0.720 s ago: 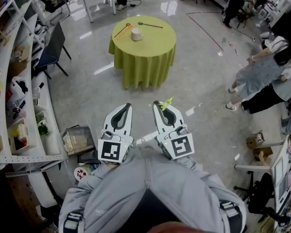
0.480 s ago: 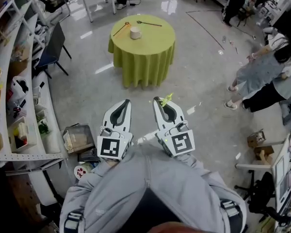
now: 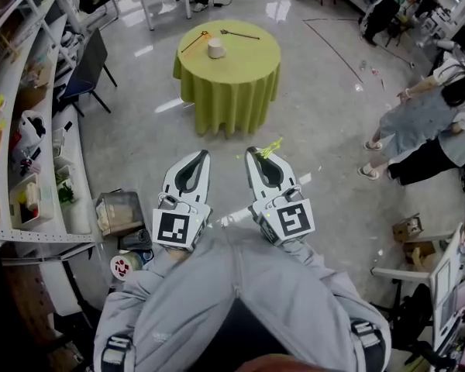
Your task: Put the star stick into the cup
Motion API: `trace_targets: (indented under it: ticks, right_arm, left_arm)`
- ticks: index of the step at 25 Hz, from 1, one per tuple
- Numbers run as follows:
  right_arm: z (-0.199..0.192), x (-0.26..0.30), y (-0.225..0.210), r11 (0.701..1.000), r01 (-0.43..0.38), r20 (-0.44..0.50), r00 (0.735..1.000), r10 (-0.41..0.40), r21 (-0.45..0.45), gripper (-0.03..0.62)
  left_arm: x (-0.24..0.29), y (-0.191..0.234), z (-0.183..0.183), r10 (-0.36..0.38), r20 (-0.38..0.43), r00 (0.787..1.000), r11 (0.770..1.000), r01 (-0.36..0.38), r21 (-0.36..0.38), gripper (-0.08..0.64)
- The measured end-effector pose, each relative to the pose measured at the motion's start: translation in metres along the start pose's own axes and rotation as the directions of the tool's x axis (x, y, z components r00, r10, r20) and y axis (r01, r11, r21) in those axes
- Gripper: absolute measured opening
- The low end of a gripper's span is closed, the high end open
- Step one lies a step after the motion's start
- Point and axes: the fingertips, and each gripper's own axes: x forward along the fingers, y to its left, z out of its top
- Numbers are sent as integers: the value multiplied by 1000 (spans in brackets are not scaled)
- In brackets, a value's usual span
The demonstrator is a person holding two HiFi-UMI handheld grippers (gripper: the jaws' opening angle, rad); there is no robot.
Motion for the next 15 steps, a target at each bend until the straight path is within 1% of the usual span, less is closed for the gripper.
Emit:
trace_targets:
  ticks: [2,5,8,11,14,15]
  right_arm:
    - [1,-3,-8,1000,-7,6,1000,6,16,37]
    - [-1,2,-10,999,-23,1,1000,23,26,37]
    - [-11,12,-8,999,-27,-54,998,28,29,37]
    - [-13,30,-11,999,-35,-53,998,35,15,37]
    - [-13,53,-17,1000,-30,-56,998,29,-7,37]
    - [-13,63,-20,1000,-27,-42,999,26,-14,37]
  left_arm:
    - [5,-3,4,16,-4,1000,1000,-16,24,17]
    - [9,6,7,41,-3,999,998,-41,41,17]
    - [12,21,2,58,-4,998,998,-58,32,17]
    - [24,33,0,55,-2,998,998,-55,28,17]
    - [41,48,-3,37,3,999,999,-37,21,17]
    - [48,54,-5,29,4,1000,999,-29,15,17]
